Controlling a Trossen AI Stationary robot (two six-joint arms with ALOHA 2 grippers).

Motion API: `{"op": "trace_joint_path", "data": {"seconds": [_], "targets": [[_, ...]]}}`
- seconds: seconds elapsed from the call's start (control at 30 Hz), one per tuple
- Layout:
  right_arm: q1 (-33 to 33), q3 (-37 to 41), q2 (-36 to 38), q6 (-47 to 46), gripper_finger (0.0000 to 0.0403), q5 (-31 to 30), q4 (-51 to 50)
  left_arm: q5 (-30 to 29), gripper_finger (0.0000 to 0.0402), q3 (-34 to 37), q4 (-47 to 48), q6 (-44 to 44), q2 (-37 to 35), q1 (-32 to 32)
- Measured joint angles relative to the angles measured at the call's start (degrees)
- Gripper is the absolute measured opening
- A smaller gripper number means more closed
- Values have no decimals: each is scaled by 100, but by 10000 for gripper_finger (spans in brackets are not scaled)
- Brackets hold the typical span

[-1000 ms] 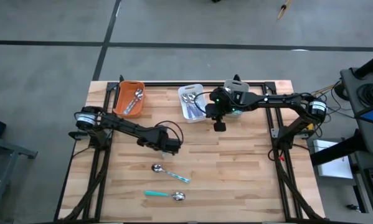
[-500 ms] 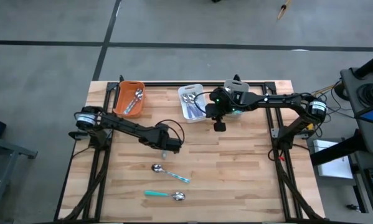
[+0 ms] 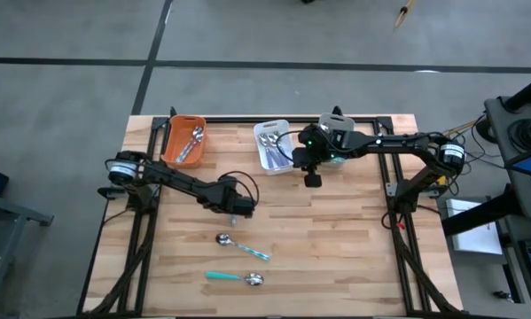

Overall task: Sort silverware by color (type)
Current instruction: Put the blue patterned spoon into the orange bin

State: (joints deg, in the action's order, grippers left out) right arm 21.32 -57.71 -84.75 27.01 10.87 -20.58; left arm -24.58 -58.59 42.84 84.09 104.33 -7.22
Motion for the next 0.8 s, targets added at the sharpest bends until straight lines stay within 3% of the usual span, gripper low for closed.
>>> {"op": "trace_joint_path", "data": {"seconds": [0.43, 0.8], "targets": [[9, 0, 0, 4, 9, 0, 2, -235, 11, 168, -49, 109, -7, 0], [9, 0, -7, 6, 9, 0, 0, -172, 2, 62, -29, 65, -32, 0]]}}
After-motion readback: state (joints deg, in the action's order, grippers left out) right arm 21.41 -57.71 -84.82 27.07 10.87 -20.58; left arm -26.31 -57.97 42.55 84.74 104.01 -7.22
